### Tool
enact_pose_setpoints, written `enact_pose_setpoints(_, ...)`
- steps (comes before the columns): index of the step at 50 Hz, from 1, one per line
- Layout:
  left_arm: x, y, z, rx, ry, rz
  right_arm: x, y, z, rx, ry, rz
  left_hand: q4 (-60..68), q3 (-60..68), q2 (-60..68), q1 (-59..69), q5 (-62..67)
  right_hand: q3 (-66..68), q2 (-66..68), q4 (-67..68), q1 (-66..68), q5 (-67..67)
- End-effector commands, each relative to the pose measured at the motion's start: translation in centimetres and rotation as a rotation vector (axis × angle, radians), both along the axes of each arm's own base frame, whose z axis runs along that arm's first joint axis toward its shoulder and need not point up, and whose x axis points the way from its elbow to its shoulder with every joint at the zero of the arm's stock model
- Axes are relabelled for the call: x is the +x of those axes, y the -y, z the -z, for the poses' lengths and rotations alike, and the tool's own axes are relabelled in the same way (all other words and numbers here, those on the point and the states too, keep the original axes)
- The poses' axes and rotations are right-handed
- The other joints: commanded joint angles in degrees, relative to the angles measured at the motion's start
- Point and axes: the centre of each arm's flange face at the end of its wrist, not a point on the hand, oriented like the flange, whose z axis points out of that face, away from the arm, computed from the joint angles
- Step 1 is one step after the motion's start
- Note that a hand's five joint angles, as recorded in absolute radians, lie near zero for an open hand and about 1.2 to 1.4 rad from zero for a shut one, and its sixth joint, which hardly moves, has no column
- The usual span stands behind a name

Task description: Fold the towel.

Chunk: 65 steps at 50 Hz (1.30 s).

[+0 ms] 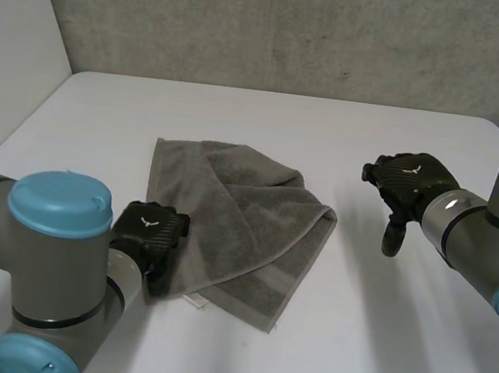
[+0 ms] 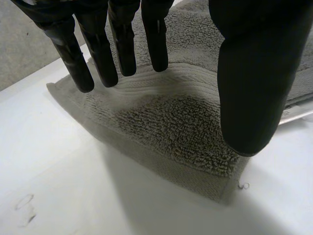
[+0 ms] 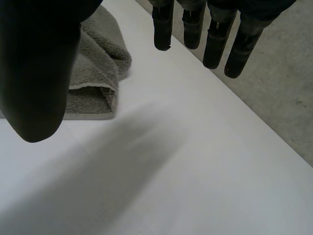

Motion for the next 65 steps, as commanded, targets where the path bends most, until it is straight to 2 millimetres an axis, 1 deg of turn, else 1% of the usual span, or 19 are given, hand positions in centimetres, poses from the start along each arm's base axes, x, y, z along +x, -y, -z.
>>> enact_pose_setpoints(1, -0.6, 0.5, 1.5, -0.01, -0.006, 0.009, 0.5, -0.5, 0.5, -0.005, -0.001, -0.019, 8.9, 8.8, 8.8, 8.9, 8.9, -4.2, -4.2, -4.9, -3.5, -3.4)
enact_pose_setpoints(11, -1.2, 1.2, 2.8, -0.034, -0.013, 0.014, 0.7, -0.7, 1.2, 0.015, -0.009, -0.026, 21.2, 21.1, 21.1, 21.2, 21.2, -4.2, -4.2, -4.9, -3.5, -3.4)
enact_pose_setpoints(13, -1.3, 1.5, 2.7, -0.05, -0.022, 0.014, 0.7, -0.8, 1.2, 0.017, -0.009, -0.026, 32.2, 32.2, 32.2, 32.2, 32.2, -4.2, -4.2, -4.9, -3.5, -3.4)
enact_pose_setpoints(14, -1.3, 1.5, 2.7, -0.05, -0.022, 0.013, 0.7, -0.8, 1.3, 0.017, -0.009, -0.026, 32.3, 32.2, 32.2, 32.3, 32.3, -4.2, -4.2, -4.9, -3.5, -3.4)
enact_pose_setpoints(16, -1.5, 1.7, 2.2, -0.078, -0.04, 0.011, 0.6, -0.8, 1.4, 0.019, -0.01, -0.026, 45.3, 45.3, 45.3, 45.4, 45.3, -4.2, -4.2, -4.9, -3.5, -3.4)
enact_pose_setpoints(17, -1.5, 1.7, 2.2, -0.078, -0.04, 0.011, 0.6, -0.8, 1.4, 0.018, -0.009, -0.024, 45.4, 45.4, 45.4, 45.4, 45.4, -4.2, -4.2, -4.9, -3.5, -3.4)
enact_pose_setpoints(18, -1.5, 1.9, 1.7, -0.099, -0.052, 0.008, 0.6, -0.8, 1.4, 0.018, -0.009, -0.024, 54.0, 54.0, 54.0, 54.1, 54.0, -4.2, -4.2, -4.9, -3.5, -3.4)
enact_pose_setpoints(19, -1.5, 1.9, 1.6, -0.099, -0.052, 0.008, 0.6, -0.8, 1.4, 0.017, -0.009, -0.024, 54.1, 54.1, 54.1, 54.2, 54.1, -4.2, -4.2, -4.9, -3.5, -3.4)
enact_pose_setpoints(27, -1.8, 2.8, -3.6, -0.233, -0.141, 0.0, 0.4, -1.3, 2.3, 0.053, 0.003, -0.015, 54.1, 54.1, 54.1, 54.2, 54.1, -4.2, -4.2, -4.9, -3.5, -3.4)
enact_pose_setpoints(33, -1.7, 3.3, -5.7, -0.282, -0.176, -0.014, 0.2, -2.1, 3.3, 0.161, 0.113, 0.042, 54.1, 54.1, 54.1, 54.2, 54.1, -4.2, -4.2, -4.9, -3.5, -3.4)
enact_pose_setpoints(35, -0.9, 4.1, -7.4, -0.321, -0.197, -0.041, 0.1, -2.5, 3.7, 0.196, 0.142, 0.049, 54.1, 54.1, 54.1, 54.2, 54.1, -4.2, -4.2, -4.9, -3.5, -3.4)
enact_pose_setpoints(36, -0.9, 4.1, -7.4, -0.322, -0.197, -0.041, 0.3, -3.0, 4.3, 0.232, 0.168, 0.044, 54.1, 54.1, 54.1, 54.2, 54.1, -4.2, -4.2, -4.9, -3.5, -3.4)
enact_pose_setpoints(39, 0.1, 4.9, -9.2, -0.358, -0.213, -0.073, 0.3, -3.5, 4.8, 0.269, 0.195, 0.034, 54.1, 54.1, 54.1, 54.2, 54.1, -4.2, -4.2, -4.9, -3.5, -3.4)
enact_pose_setpoints(43, 0.1, 4.8, -12.0, -0.414, -0.249, -0.075, 1.4, -5.2, 5.6, 0.362, 0.281, -0.039, 54.1, 54.1, 54.1, 54.2, 54.1, -2.9, -3.0, -3.6, -2.2, -2.2)
enact_pose_setpoints(44, 0.1, 4.8, -12.0, -0.414, -0.249, -0.075, 1.9, -5.7, 5.8, 0.382, 0.305, -0.06, 54.1, 54.1, 54.1, 54.2, 54.1, -1.4, -1.5, -2.1, -0.7, -0.7)
enact_pose_setpoints(46, 0.1, 4.7, -13.7, -0.45, -0.273, -0.073, 2.3, -6.1, 6.1, 0.394, 0.323, -0.075, 54.1, 54.1, 54.1, 54.2, 54.1, 0.1, 0.1, -0.6, 0.8, 0.8)
enact_pose_setpoints(49, 0.1, 4.7, -15.1, -0.482, -0.293, -0.072, 2.9, -6.6, 6.9, 0.394, 0.33, -0.096, 54.1, 54.1, 54.1, 54.2, 54.1, 3.5, 3.4, 2.7, 4.1, 4.2)
enact_pose_setpoints(57, 0.3, 5.4, -16.9, -0.528, -0.32, -0.087, 4.5, -7.7, 8.7, 0.36, 0.325, -0.144, 54.1, 54.1, 54.1, 54.2, 54.1, 9.2, 9.2, 8.5, 9.9, 9.9)
enact_pose_setpoints(65, 0.4, 5.4, -17.4, -0.533, -0.323, -0.089, 6.3, -9.2, 10.4, 0.349, 0.318, -0.22, 54.1, 54.1, 54.1, 54.2, 54.1, 11.4, 11.3, 10.7, 12.1, 12.1)
